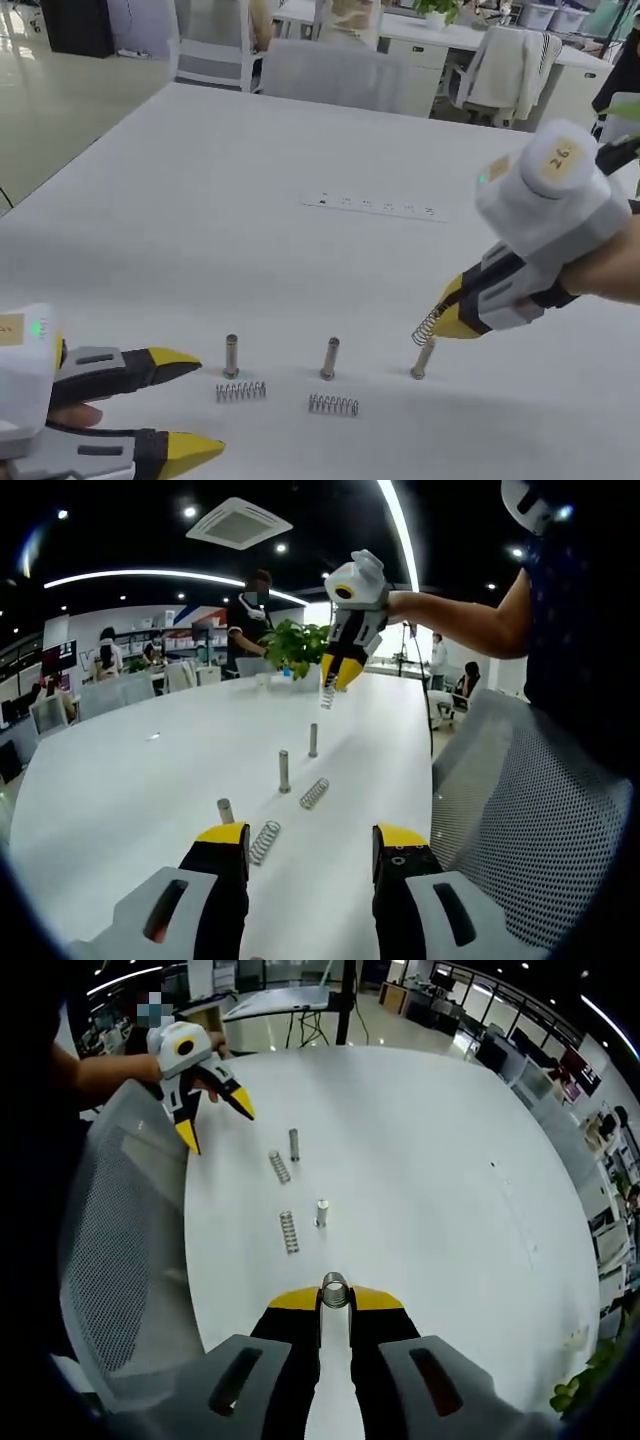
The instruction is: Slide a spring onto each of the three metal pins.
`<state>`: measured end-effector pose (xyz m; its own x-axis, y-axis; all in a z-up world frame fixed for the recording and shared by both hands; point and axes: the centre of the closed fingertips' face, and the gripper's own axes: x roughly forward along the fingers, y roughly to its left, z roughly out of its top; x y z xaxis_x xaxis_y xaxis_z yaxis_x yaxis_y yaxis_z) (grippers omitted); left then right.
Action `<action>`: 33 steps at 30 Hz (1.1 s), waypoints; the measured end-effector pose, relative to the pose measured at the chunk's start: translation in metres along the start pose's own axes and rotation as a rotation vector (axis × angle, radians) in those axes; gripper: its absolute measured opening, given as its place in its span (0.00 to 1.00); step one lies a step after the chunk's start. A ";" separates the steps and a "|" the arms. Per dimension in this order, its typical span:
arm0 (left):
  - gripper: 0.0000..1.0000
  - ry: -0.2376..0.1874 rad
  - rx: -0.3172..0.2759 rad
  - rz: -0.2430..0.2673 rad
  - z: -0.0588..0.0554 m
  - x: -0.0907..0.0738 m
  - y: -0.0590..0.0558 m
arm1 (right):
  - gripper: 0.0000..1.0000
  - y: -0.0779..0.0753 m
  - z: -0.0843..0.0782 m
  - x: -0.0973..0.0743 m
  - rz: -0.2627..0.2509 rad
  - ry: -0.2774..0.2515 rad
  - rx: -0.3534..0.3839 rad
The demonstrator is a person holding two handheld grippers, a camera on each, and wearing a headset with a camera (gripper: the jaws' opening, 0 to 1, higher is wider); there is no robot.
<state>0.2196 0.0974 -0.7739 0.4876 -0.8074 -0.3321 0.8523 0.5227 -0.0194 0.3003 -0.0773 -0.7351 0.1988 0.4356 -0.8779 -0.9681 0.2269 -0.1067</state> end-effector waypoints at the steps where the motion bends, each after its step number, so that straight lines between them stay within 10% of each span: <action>1: 0.43 0.001 0.000 0.000 0.000 0.000 0.000 | 0.07 -0.003 -0.001 0.000 -0.003 0.003 0.002; 33: 0.43 0.010 -0.018 0.009 -0.004 0.004 0.002 | 0.07 -0.030 -0.027 0.023 0.010 0.109 0.018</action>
<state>0.2225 0.0961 -0.7789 0.4934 -0.8000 -0.3414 0.8442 0.5349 -0.0333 0.3303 -0.0976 -0.7651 0.1702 0.3411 -0.9245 -0.9668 0.2392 -0.0897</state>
